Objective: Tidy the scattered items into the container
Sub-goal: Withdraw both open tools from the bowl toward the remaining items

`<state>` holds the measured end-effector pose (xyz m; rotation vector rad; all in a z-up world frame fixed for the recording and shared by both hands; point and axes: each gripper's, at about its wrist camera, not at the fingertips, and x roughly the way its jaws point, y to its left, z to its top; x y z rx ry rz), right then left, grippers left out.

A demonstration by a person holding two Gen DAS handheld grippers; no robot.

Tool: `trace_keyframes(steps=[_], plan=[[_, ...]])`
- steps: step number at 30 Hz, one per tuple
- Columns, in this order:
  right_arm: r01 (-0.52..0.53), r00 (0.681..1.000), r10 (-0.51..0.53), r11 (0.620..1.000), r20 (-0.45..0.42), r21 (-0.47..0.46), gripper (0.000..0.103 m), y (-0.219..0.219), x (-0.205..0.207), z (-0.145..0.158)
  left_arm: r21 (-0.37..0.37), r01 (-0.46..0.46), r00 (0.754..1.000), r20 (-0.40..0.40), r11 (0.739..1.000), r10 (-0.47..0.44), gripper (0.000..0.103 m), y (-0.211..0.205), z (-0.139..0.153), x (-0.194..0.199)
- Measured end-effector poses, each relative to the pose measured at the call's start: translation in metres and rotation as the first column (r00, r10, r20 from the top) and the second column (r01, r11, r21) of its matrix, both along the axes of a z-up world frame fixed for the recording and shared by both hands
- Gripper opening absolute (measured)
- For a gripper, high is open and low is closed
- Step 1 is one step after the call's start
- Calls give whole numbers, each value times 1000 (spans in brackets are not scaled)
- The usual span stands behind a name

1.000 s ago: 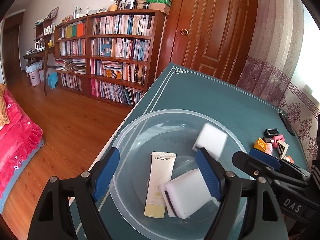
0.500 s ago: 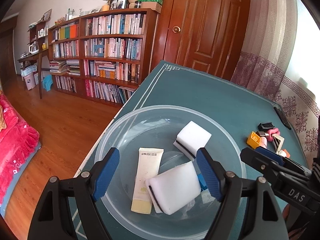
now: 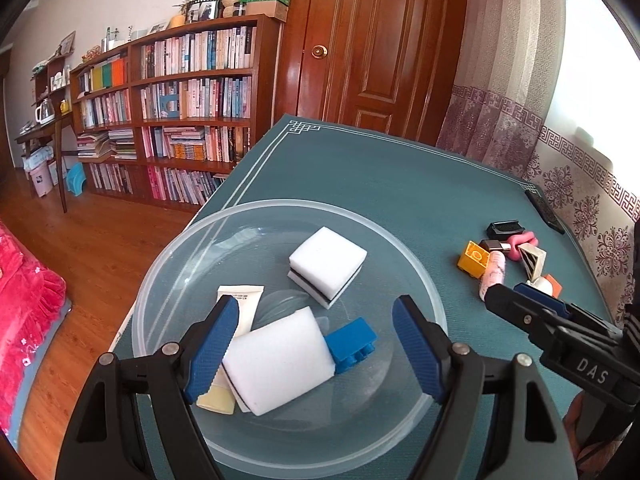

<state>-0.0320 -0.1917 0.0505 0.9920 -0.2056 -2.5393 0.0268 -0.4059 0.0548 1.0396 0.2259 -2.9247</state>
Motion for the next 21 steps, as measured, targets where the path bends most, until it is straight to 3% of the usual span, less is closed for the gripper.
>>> trace_keyframes(steps=[21], plan=[[207,978,-207,977,-1,48,63,108,11,-5,-21,165,986,20,986,-165,83,86,4,-10]])
